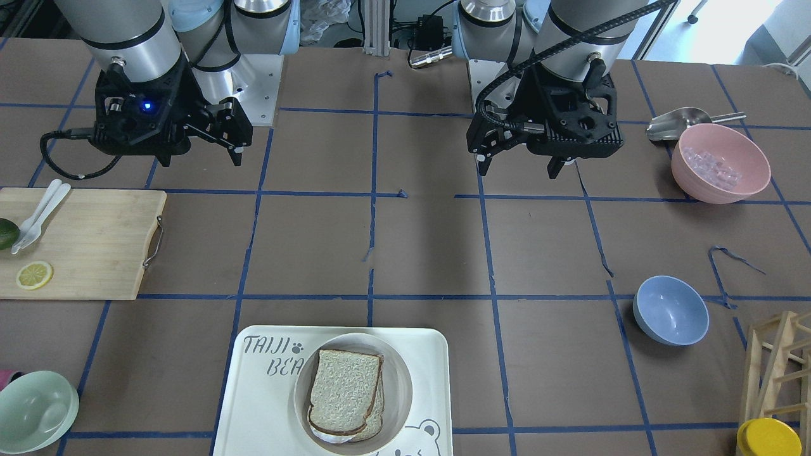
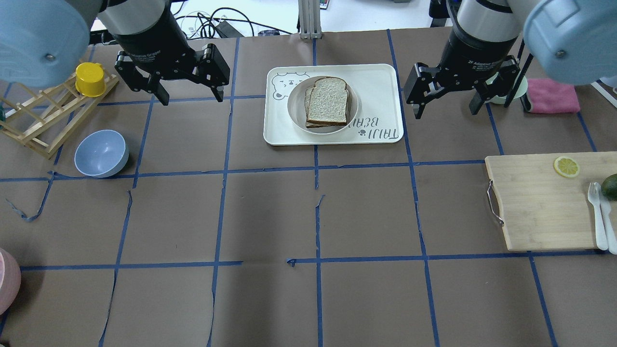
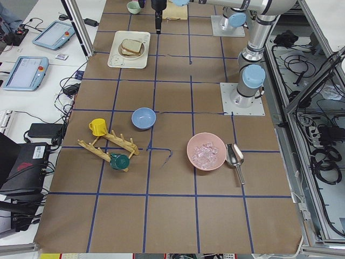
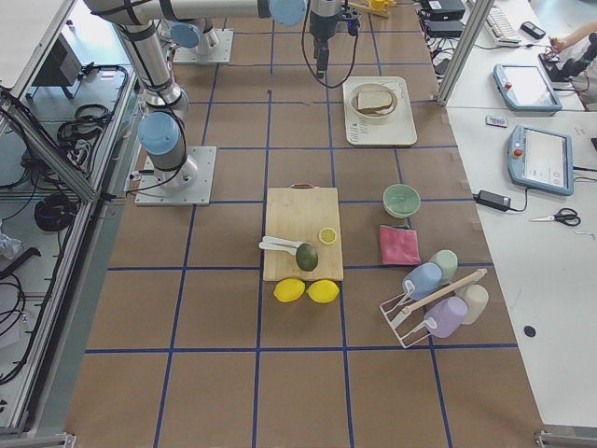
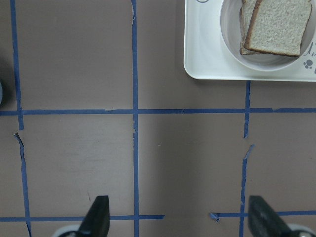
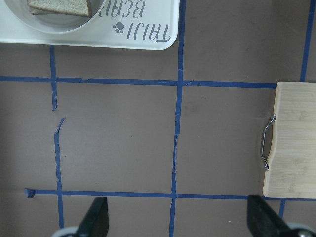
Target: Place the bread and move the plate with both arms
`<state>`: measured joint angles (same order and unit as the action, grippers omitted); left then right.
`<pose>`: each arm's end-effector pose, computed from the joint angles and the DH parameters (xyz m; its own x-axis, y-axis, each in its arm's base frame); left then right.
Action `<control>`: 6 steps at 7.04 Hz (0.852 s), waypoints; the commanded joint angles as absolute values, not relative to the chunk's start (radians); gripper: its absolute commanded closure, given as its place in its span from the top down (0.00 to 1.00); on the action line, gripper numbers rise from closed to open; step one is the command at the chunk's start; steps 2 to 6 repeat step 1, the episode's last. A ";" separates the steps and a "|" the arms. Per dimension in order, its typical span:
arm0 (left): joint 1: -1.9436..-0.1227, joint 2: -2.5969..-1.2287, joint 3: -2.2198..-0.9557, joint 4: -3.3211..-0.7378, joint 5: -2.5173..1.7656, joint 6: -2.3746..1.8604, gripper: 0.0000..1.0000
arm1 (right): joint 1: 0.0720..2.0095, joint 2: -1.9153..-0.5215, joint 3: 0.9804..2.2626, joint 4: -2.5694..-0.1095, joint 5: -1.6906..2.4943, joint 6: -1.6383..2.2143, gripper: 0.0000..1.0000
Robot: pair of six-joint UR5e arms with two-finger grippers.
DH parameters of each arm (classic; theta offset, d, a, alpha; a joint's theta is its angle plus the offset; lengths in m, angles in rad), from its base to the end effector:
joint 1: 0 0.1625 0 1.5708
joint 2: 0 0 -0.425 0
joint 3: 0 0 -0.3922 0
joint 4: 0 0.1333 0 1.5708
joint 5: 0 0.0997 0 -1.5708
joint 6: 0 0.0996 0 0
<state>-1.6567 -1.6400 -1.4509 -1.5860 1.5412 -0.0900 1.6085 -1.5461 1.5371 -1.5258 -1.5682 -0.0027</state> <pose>-0.1807 -0.5106 0.5104 -0.9995 -0.0030 0.0326 -0.0041 0.9995 -0.0327 0.1523 -0.4933 0.4878 -0.9992 -0.0403 -0.0027 -0.0404 0.9985 0.0360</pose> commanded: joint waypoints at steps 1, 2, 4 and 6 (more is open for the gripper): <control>-1.657 -1.640 -1.451 -1.586 1.540 -0.083 1.00 | 1.609 -1.549 1.537 -1.525 -1.569 -0.003 1.00; -1.657 -1.640 -1.451 -1.586 1.540 -0.083 1.00 | 1.609 -1.549 1.537 -1.525 -1.569 -0.003 1.00; -1.657 -1.640 -1.451 -1.586 1.540 -0.083 1.00 | 1.609 -1.549 1.537 -1.525 -1.569 -0.003 1.00; -1.657 -1.640 -1.451 -1.586 1.540 -0.083 1.00 | 1.609 -1.549 1.537 -1.525 -1.569 -0.003 1.00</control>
